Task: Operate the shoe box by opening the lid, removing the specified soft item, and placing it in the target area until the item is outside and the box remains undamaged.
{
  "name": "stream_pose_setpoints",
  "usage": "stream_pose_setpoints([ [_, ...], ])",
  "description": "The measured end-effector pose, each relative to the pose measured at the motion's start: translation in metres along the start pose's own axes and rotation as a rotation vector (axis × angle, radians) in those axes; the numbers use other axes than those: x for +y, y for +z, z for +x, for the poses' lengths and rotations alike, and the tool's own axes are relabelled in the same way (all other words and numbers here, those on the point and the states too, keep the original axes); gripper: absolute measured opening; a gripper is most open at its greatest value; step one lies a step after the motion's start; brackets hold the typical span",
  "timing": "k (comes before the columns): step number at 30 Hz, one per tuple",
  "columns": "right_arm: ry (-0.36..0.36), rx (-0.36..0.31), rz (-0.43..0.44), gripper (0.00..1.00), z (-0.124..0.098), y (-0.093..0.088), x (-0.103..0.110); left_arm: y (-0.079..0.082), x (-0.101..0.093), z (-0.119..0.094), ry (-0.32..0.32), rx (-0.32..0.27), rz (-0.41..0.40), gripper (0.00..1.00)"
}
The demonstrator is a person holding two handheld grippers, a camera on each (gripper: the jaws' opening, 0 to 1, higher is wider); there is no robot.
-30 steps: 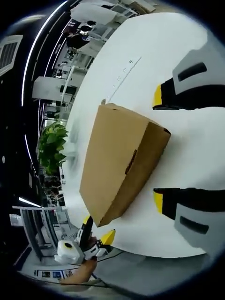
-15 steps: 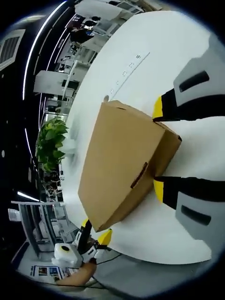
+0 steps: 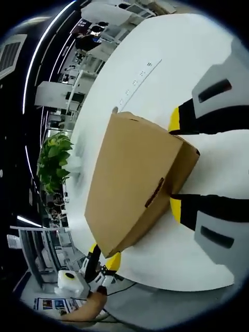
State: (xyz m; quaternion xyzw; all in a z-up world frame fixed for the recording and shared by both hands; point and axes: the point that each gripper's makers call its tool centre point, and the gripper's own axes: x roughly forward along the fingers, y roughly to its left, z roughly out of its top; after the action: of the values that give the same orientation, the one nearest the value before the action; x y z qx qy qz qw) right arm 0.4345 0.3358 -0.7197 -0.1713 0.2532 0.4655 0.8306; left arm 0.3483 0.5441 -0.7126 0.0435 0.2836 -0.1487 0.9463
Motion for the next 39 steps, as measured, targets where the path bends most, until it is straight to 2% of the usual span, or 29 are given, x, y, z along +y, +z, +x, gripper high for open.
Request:
stream_pose_setpoints([
  [7,-0.026,0.007,0.028,0.41,-0.001,-0.002,0.01,-0.003,0.007,-0.004,-0.031,0.012,0.02,0.51],
  [20,-0.075,0.059,0.012,0.38,-0.004,-0.007,0.041,-0.015,0.022,-0.02,-0.082,0.026,0.052,0.5],
  [27,-0.101,0.079,0.016,0.37,-0.005,-0.008,0.062,-0.021,0.033,-0.031,-0.112,0.041,0.072,0.49],
  [39,-0.147,0.078,0.082,0.36,-0.005,-0.004,0.106,-0.035,0.055,-0.049,-0.171,0.067,0.108,0.48],
])
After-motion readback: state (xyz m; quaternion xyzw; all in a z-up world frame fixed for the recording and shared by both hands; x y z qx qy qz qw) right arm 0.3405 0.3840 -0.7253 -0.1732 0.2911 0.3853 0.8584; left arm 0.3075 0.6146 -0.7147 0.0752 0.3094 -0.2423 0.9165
